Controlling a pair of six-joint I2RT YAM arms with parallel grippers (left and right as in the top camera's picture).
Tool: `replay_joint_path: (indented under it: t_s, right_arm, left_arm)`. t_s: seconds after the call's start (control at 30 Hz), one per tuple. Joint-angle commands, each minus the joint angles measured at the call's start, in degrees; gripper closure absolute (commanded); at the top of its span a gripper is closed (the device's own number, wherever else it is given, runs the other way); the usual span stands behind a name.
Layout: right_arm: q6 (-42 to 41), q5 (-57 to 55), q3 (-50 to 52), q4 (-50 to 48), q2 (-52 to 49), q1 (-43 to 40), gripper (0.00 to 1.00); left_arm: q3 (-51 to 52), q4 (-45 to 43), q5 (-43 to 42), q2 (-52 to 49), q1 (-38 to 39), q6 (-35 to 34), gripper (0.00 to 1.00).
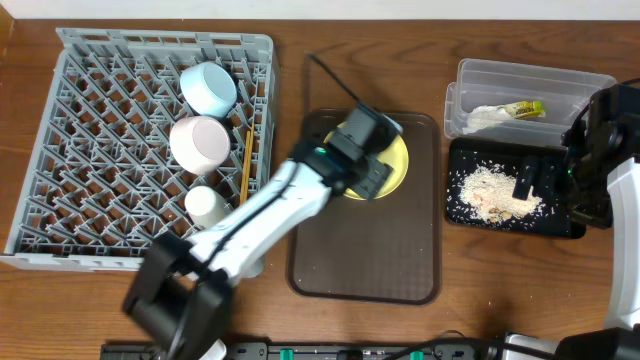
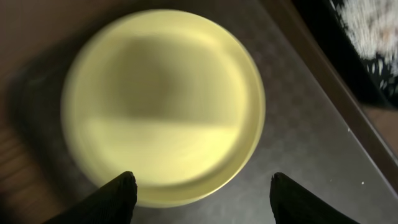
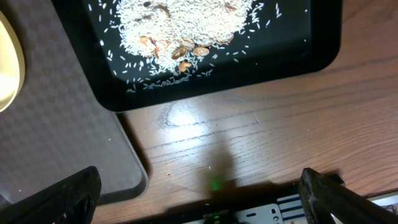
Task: Sort waste into correct bins and load items into the dishwasher
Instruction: 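Reach the left gripper to the yellow plate edge and grasp it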
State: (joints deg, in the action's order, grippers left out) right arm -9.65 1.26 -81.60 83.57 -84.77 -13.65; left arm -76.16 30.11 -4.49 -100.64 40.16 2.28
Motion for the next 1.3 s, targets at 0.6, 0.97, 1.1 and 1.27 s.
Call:
replay_joint_path:
  t_s: [0.6, 0.97, 1.1, 1.27]
  right_arm:
    - [-0.57, -0.35, -0.87, 0.00, 0.92, -0.31, 0.01]
    - [-0.57, -0.35, -0.87, 0.04, 0.92, -0.31, 0.01]
    - [-0.57, -0.35, -0.90, 0.04, 0.92, -0.31, 0.01]
    - [-0.57, -0.35, -0.90, 0.07, 0.92, -0.31, 0.01]
  left_arm:
    - [-0.17, -4.02, 7.96, -16.79, 5.53, 5.62, 0.35]
    - [-0.13, -2.08, 8.81, -19.52, 5.95, 5.62, 0.70]
    - [-0.13, -1.90, 14.01, -19.52, 5.95, 5.60, 0.81]
    - [-0.13, -1.27, 21.46, -19.50, 5.95, 5.62, 0.92]
